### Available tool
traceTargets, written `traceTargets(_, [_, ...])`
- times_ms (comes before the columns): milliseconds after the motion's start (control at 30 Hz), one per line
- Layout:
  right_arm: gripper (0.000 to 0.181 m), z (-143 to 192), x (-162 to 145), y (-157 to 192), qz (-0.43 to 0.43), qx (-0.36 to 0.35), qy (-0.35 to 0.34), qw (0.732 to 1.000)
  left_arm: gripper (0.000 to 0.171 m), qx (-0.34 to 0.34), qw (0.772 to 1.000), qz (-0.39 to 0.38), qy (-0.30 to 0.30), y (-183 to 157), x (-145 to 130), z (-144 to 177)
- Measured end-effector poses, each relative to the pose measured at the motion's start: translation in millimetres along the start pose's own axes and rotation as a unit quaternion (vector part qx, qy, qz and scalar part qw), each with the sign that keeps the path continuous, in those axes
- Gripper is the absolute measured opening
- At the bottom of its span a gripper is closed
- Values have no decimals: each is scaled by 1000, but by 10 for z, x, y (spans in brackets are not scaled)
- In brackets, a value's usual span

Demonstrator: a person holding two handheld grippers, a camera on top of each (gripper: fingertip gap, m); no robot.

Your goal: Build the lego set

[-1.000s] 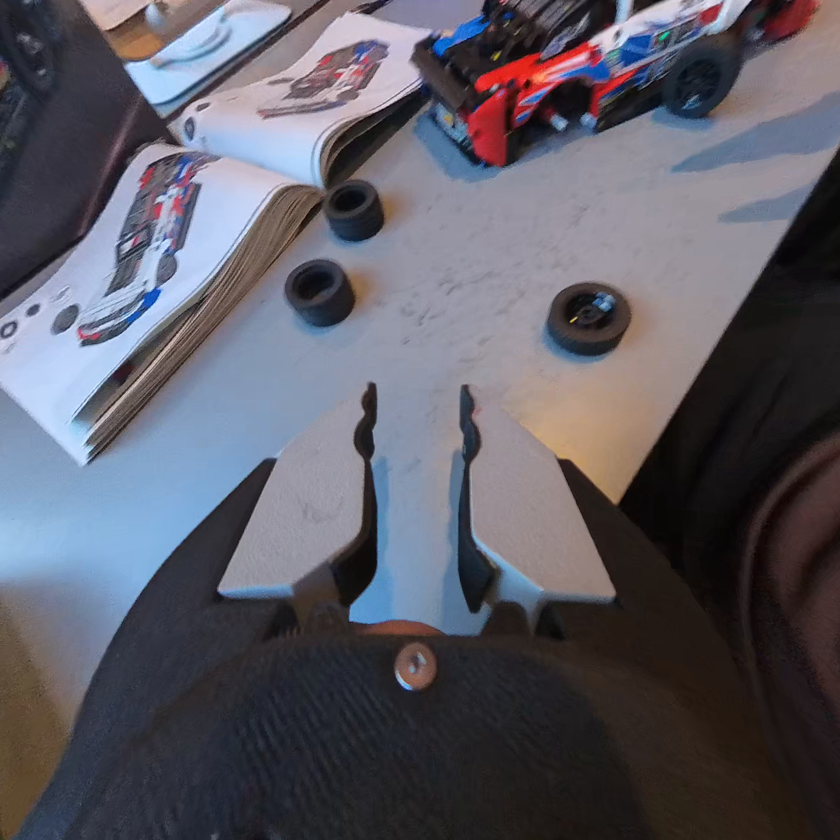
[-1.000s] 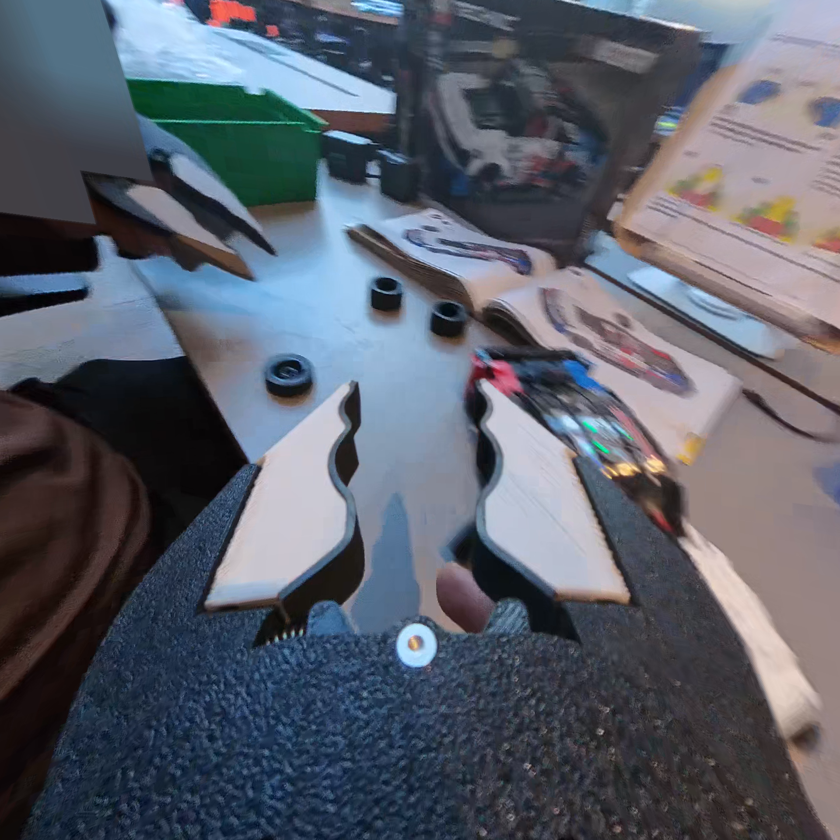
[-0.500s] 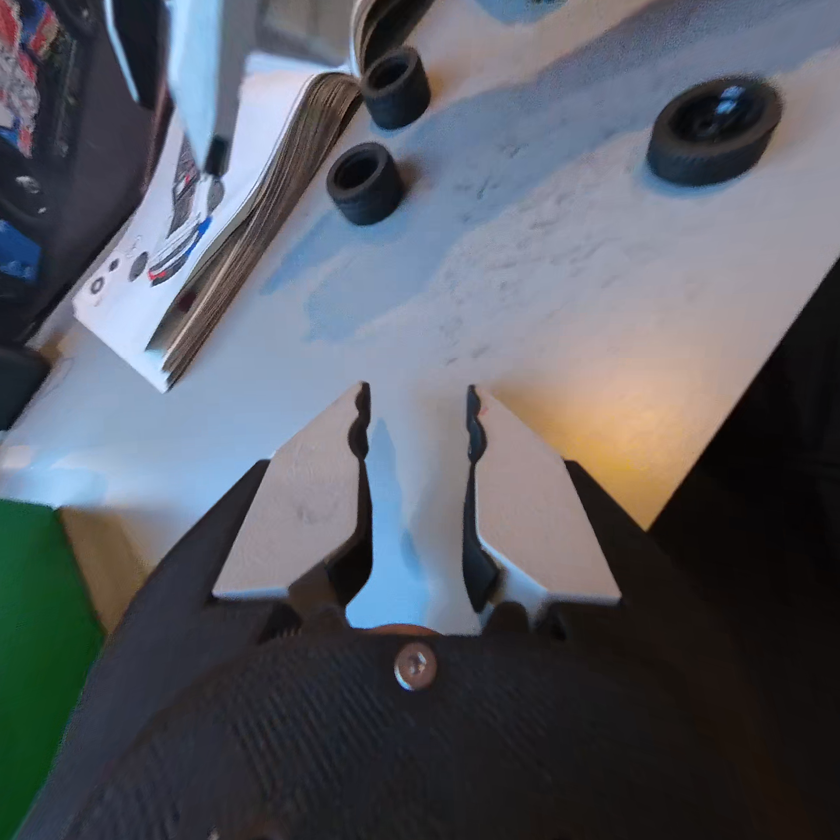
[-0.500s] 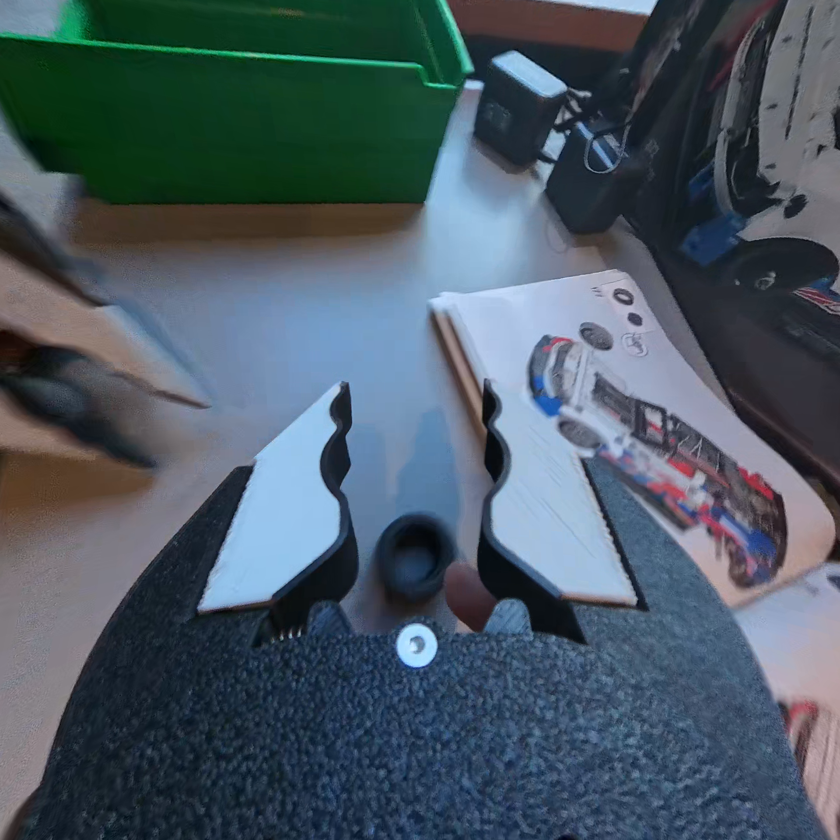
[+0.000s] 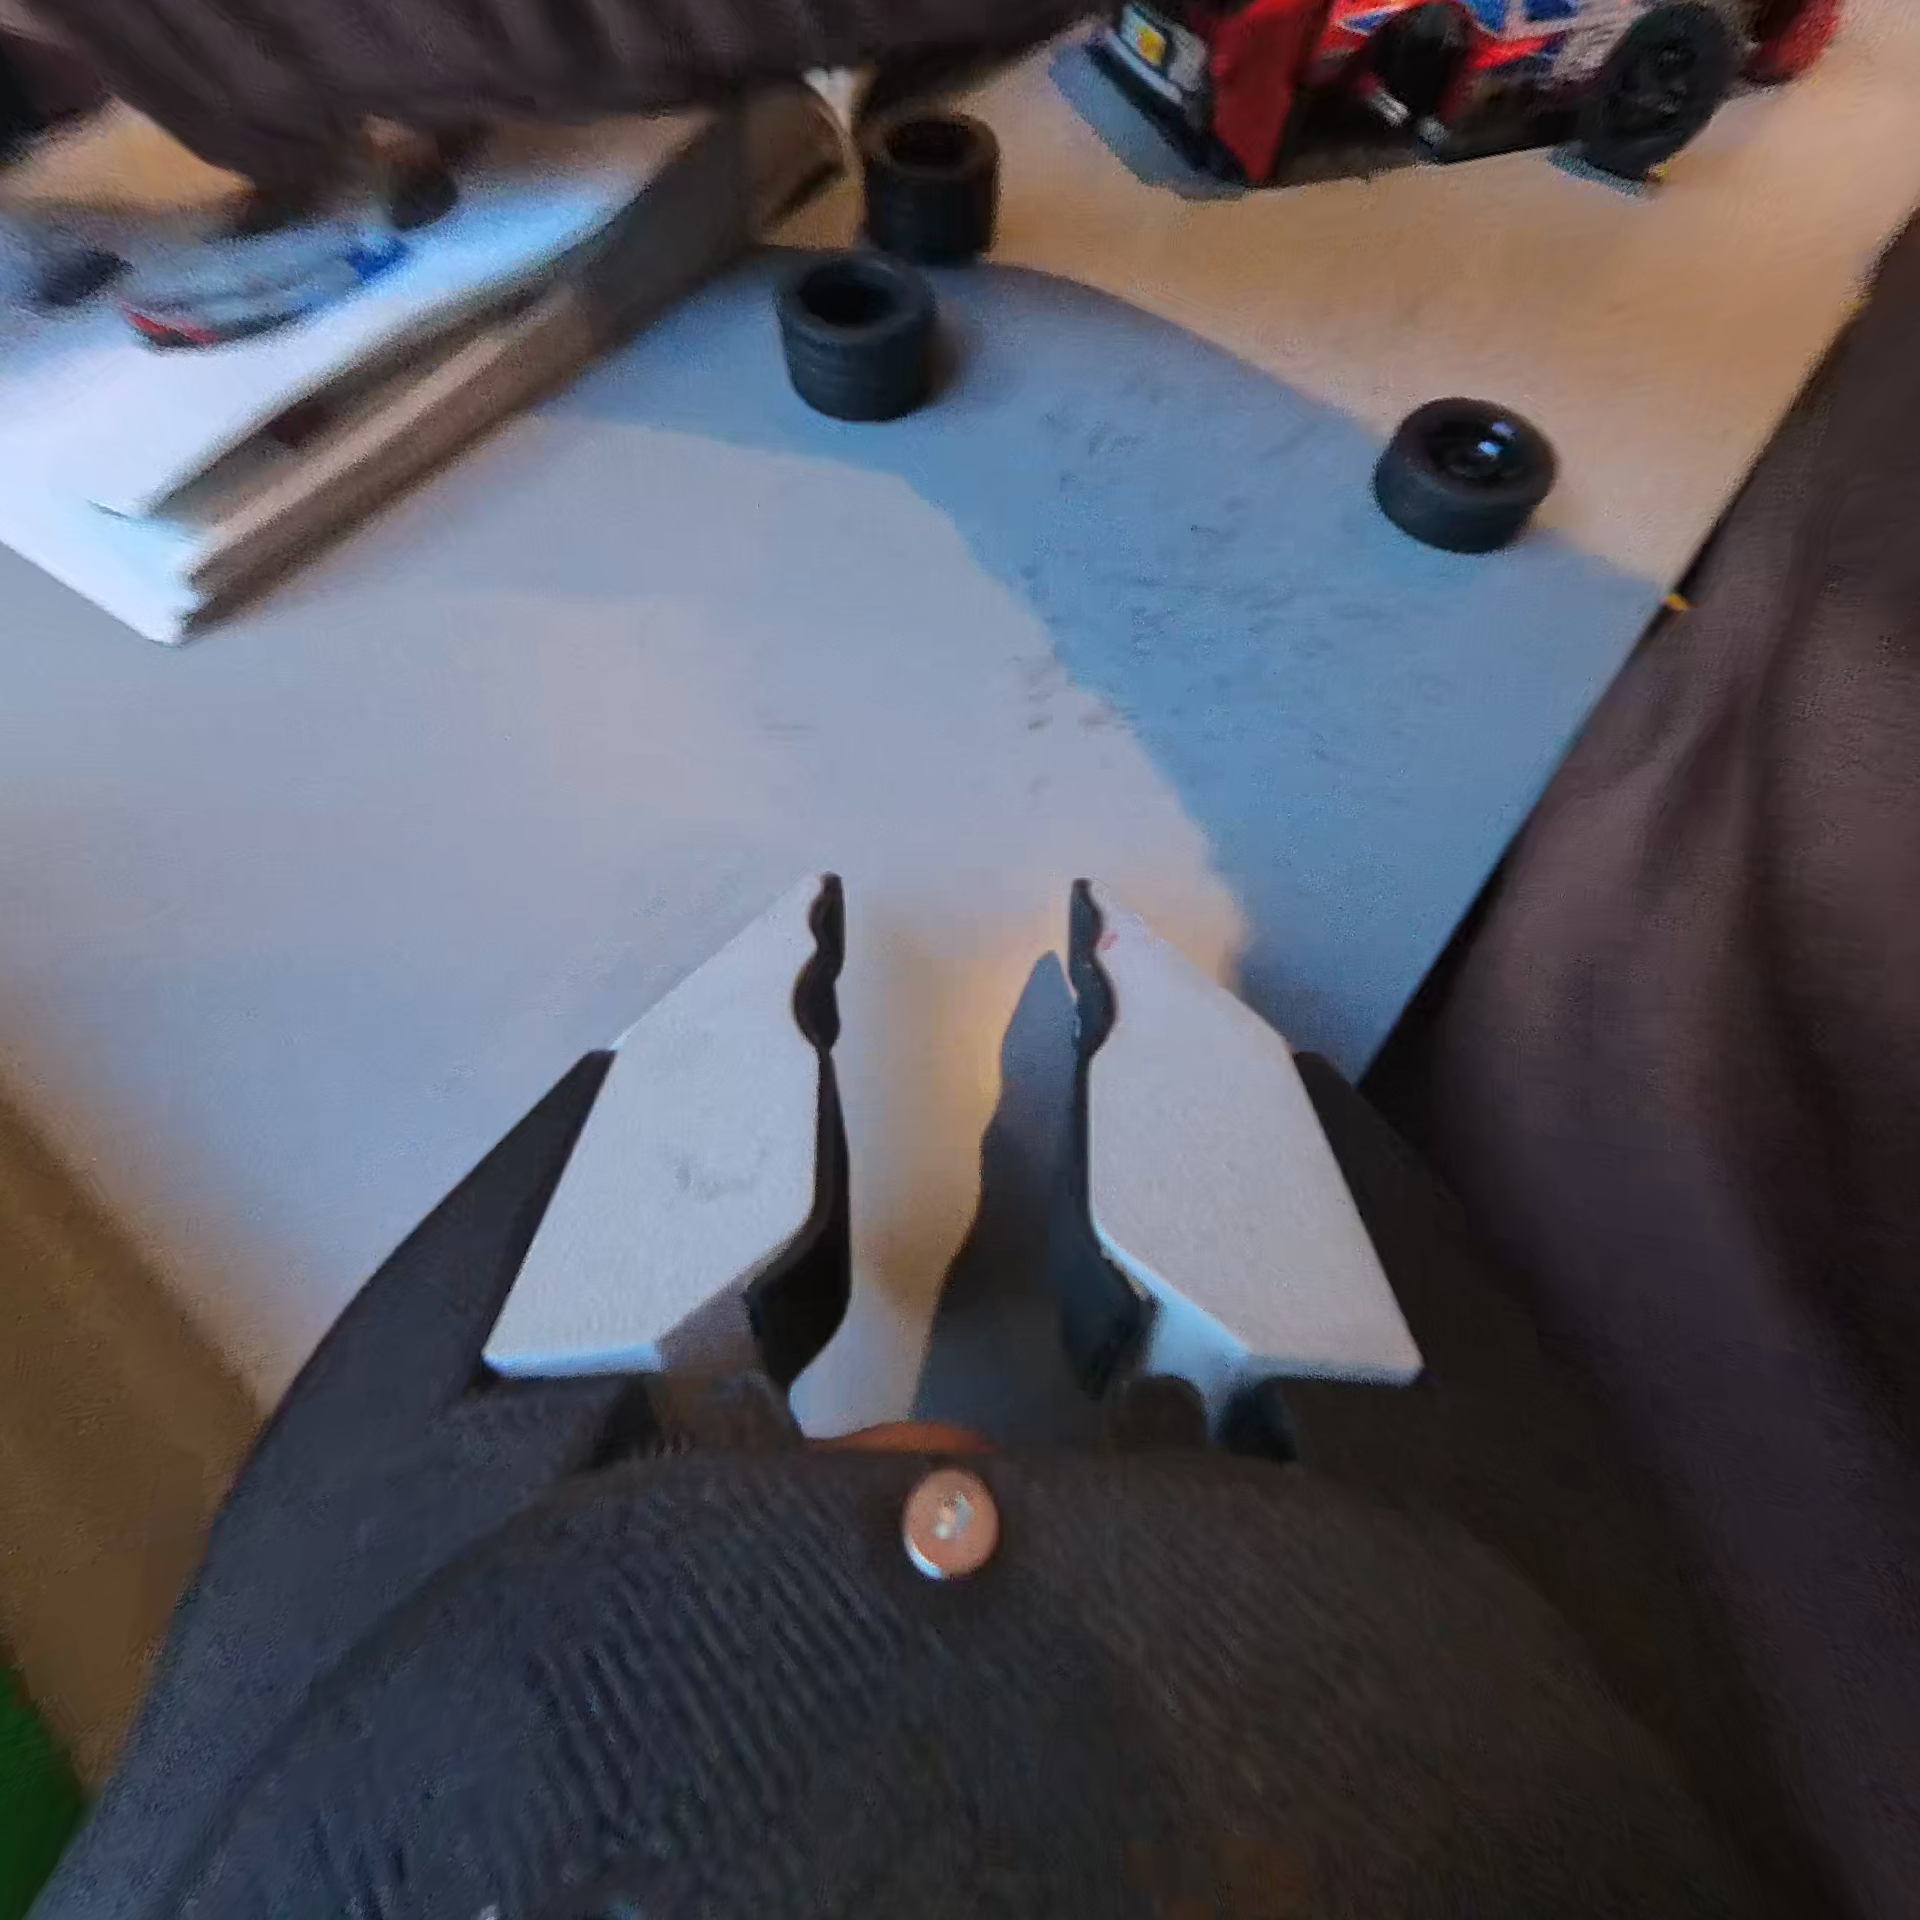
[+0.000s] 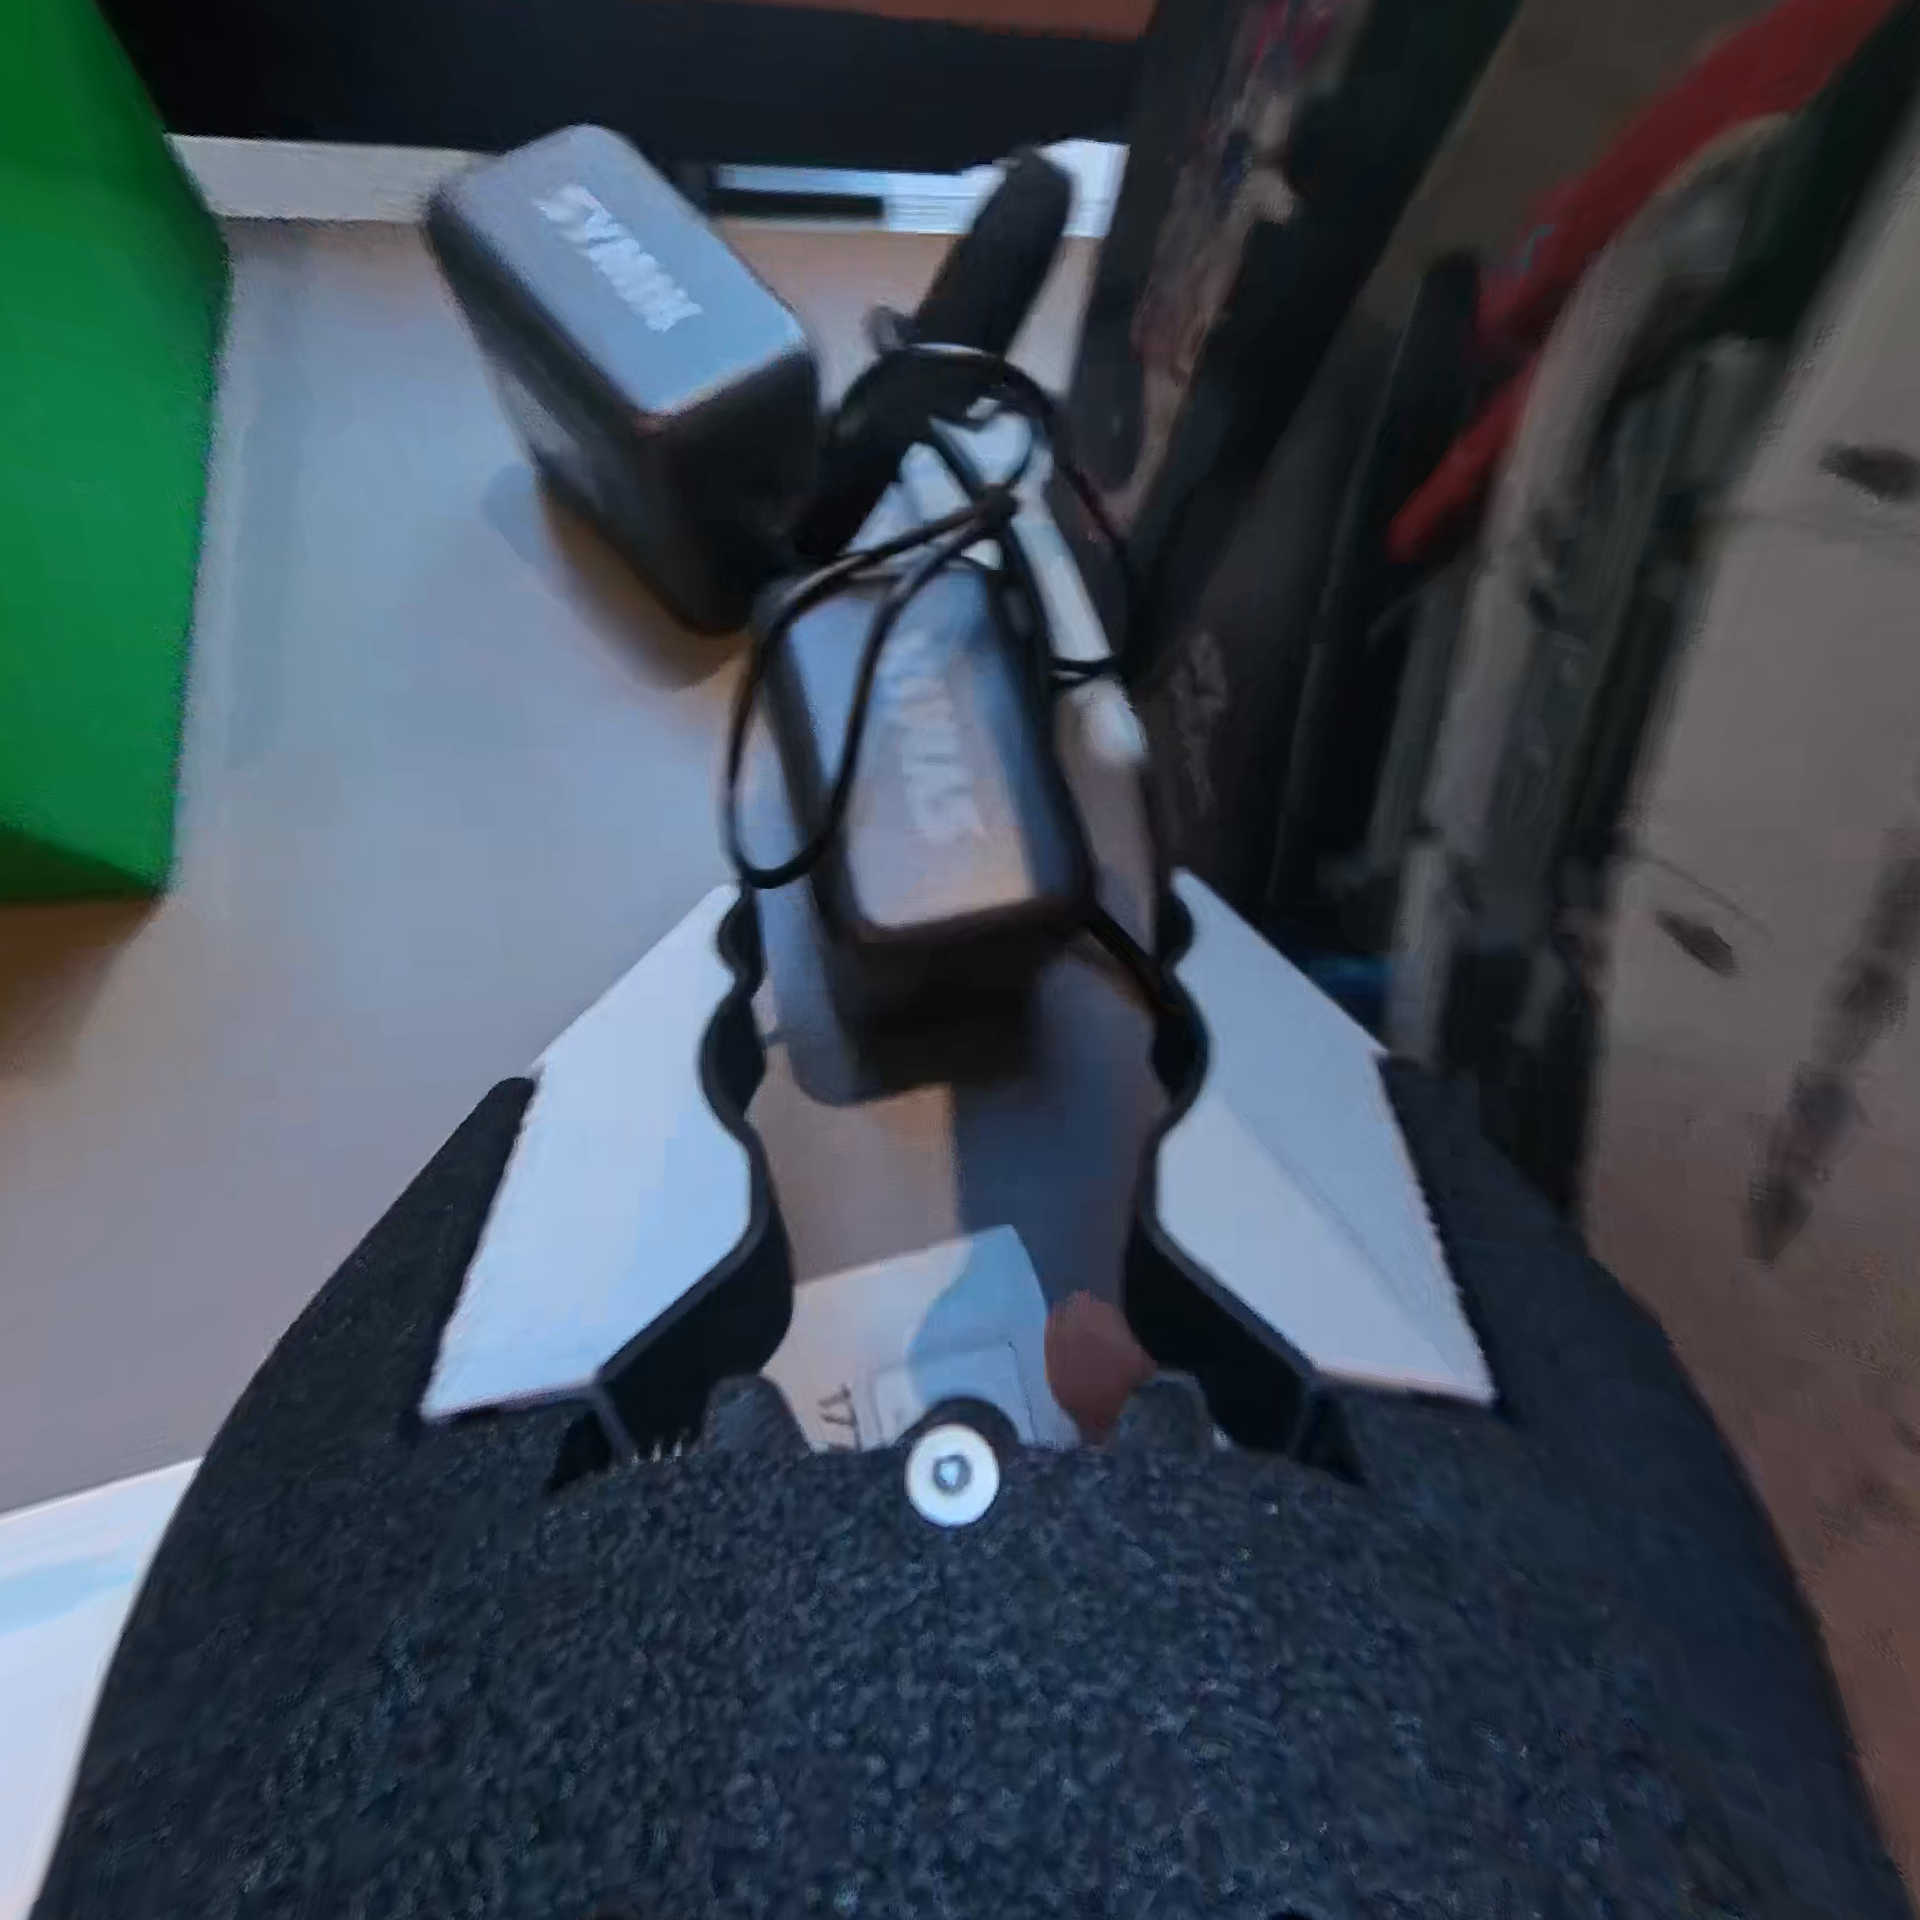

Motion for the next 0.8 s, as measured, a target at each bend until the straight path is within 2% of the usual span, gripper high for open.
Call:
traceTargets(33, [64,-46,19,33,2,26,0,1000,41,-22,1000,18,6,21,1,-14])
traceTargets(67, [62,-74,23,41,7,31,4,999,40,-41,998,36,8,46,2,-20])
traceTargets(100, [52,-75,19,33,13,19,7,1000,40,-53,997,55,5,74,4,-18])
traceTargets(200, [51,25,-18,76,5,7,31,999,38,-69,993,91,-18,137,15,18])
traceTargets(300, [51,246,-133,221,17,8,47,999,37,-69,993,94,-22,143,14,26])
traceTargets(467, [51,711,-345,620,43,29,69,996,34,-32,998,53,-14,79,8,13])
traceTargets(567, [51,924,-375,848,18,71,85,994,34,-18,999,45,-4,69,4,-6])
traceTargets(800, [51,1633,-468,1498,43,94,108,989,39,47,999,15,-18,35,15,24])
Point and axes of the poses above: each gripper's, where its closed fingertips meet, z back along the fingers, x out of its top, y = z × x across the jaws, the point moved 9 cm from there along z, back along the fingers, and after that the axes turned 9 degrees about -x, right-handed, at the moved point
